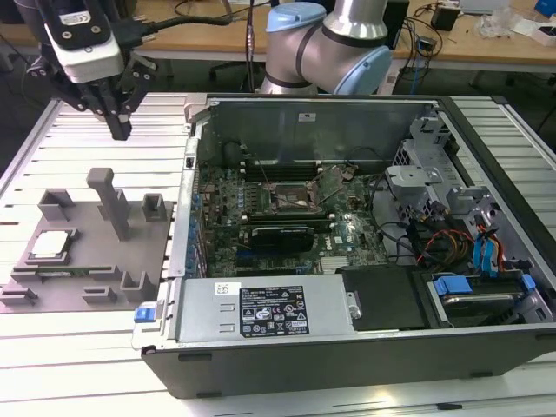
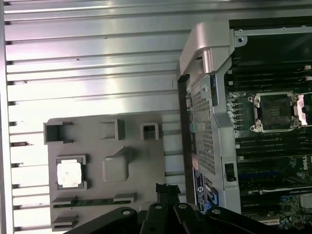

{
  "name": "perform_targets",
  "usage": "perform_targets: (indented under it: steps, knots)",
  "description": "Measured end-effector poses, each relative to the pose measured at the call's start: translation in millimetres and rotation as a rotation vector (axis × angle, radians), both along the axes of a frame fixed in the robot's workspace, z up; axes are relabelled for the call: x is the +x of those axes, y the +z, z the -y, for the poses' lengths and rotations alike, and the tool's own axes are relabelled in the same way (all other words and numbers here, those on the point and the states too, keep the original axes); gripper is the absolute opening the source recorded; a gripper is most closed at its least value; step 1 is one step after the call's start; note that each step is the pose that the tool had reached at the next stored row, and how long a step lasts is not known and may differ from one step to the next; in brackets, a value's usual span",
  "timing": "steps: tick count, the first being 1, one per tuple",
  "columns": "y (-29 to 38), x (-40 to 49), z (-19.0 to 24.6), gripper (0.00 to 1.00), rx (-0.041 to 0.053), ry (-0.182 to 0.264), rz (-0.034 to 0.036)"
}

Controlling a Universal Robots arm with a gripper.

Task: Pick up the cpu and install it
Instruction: 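Reach for the cpu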

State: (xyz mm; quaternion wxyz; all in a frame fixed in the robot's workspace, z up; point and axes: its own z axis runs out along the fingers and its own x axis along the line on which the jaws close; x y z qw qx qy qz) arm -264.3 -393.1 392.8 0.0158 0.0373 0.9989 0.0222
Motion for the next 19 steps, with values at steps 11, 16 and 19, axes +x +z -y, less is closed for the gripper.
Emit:
perform_targets:
  steps: [11,16,19]
  knots:
    - [-9.1,-38.3,0.0,0.11,-0.0001,0.000,0.0010]
    - [-13.9,-56.2,0.0,0.11,0.0000,0.000,0.0011]
    - [-16.1,-67.9,0.0,0.11,0.0000,0.000,0.0011]
